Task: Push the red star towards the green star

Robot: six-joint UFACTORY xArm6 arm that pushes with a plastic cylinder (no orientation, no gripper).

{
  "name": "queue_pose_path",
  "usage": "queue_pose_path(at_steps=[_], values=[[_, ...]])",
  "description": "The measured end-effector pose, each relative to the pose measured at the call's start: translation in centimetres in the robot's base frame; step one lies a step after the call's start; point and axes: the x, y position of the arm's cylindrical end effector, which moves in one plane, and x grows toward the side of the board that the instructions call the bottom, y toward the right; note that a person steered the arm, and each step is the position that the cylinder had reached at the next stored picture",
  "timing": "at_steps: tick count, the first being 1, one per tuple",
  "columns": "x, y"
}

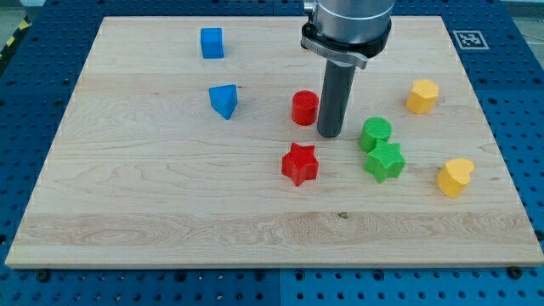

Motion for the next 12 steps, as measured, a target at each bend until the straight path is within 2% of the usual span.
queue_pose_path(at_steps=[1,3,4,5,7,12], values=[[0.0,-0.7],[0.8,-10.6],[2.8,-13.9],[7.0,-13.9],[7.3,-13.6],[6.0,-6.4]])
